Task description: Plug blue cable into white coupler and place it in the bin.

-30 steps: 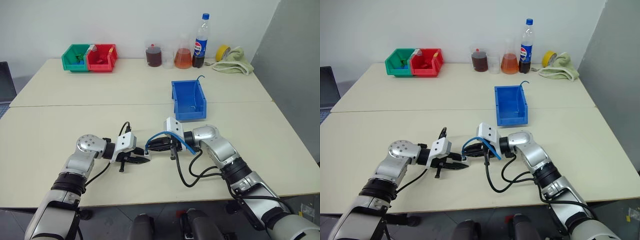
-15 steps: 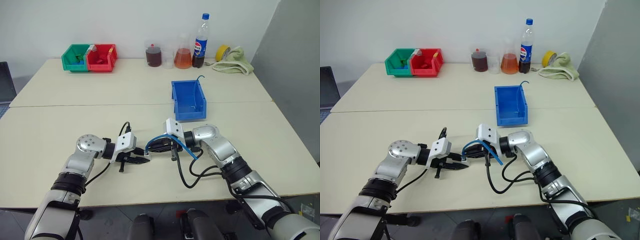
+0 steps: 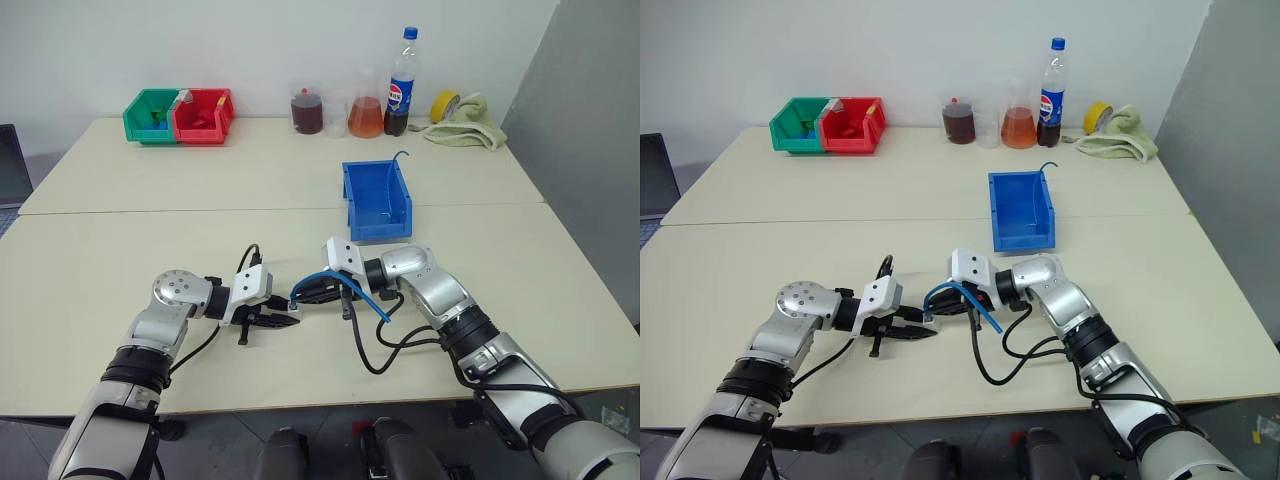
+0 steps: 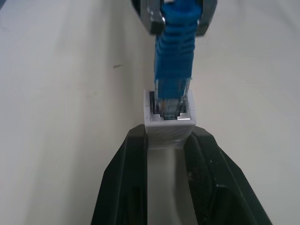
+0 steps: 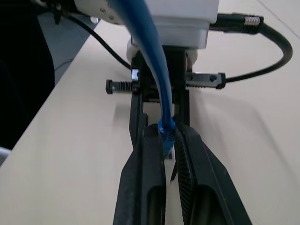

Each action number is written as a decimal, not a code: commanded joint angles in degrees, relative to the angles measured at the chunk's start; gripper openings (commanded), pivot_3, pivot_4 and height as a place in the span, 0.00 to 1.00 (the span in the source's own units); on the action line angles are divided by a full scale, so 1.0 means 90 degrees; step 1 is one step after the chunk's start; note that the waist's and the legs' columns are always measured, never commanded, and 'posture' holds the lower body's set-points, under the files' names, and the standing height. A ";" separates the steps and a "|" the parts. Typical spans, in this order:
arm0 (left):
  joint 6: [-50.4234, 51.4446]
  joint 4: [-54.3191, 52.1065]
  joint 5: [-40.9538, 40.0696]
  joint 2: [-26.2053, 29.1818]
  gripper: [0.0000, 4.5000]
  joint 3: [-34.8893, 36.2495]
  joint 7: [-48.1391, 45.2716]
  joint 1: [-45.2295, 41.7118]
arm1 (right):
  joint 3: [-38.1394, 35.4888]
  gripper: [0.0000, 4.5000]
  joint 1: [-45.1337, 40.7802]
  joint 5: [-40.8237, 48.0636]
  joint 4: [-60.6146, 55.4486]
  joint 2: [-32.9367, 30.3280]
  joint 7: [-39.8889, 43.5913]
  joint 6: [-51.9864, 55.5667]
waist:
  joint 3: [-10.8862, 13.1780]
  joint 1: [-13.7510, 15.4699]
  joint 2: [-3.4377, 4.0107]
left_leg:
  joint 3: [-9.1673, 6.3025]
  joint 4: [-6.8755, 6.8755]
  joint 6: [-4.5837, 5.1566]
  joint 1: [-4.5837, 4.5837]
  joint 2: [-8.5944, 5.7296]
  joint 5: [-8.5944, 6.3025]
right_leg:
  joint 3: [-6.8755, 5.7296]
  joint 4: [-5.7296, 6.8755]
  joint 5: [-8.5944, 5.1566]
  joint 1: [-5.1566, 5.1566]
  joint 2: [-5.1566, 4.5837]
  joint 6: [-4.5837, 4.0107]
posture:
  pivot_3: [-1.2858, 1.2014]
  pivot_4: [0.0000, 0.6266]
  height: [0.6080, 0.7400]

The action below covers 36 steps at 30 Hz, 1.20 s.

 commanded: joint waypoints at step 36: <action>0.0106 -0.0297 0.0093 0.0075 0.17 -0.0056 0.0061 0.0078 | 0.0381 0.02 0.0387 -0.0463 0.0586 0.0149 -0.0074 0.0312 | -0.0007 -0.0020 0.0002 | 0.0001 -0.0008 0.0001 0.0081 0.0006 -0.0001 | 0.0000 -0.0004 -0.0005 0.0080 0.0001 -0.0008 | 0.52 0.24 1.00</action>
